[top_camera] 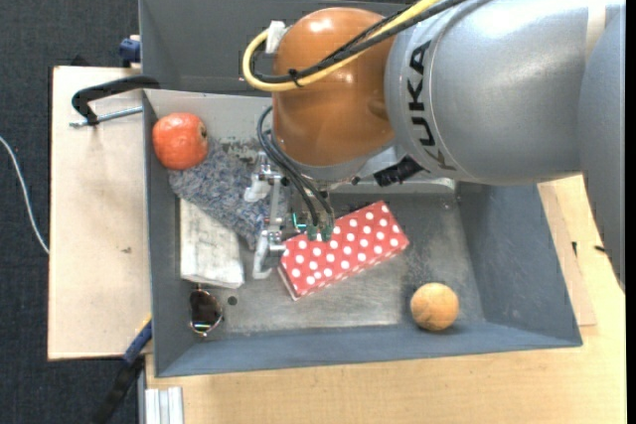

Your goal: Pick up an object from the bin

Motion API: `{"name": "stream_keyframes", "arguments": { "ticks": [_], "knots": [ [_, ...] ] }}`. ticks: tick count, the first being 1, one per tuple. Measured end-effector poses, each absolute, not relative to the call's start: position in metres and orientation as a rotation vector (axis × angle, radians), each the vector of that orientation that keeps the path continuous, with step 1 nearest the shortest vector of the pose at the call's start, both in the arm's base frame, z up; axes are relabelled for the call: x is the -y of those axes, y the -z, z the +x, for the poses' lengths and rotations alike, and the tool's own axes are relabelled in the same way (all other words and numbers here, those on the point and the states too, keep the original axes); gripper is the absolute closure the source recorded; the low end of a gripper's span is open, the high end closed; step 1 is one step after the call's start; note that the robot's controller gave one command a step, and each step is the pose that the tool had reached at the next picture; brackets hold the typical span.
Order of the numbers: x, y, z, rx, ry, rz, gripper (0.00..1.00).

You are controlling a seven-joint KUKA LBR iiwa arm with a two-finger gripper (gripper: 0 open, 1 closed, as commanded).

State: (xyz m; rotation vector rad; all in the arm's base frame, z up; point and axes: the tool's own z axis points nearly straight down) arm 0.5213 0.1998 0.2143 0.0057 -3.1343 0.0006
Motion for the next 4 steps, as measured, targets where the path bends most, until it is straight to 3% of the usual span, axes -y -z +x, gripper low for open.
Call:
{"name": "stream_keyframes", "arguments": {
  "ticks": [1,2,3,4],
  "knots": [
    [-0.199,-0.219,0.523,3.143,0.003,0.001,0.00],
    [-0.179,-0.162,0.546,3.145,0.005,-0.112,0.00],
    [-0.117,-0.104,0.534,3.143,0.003,0.202,0.00],
    [-0.116,-0.083,0.553,3.144,0.002,0.045,0.00]
  ]
}}
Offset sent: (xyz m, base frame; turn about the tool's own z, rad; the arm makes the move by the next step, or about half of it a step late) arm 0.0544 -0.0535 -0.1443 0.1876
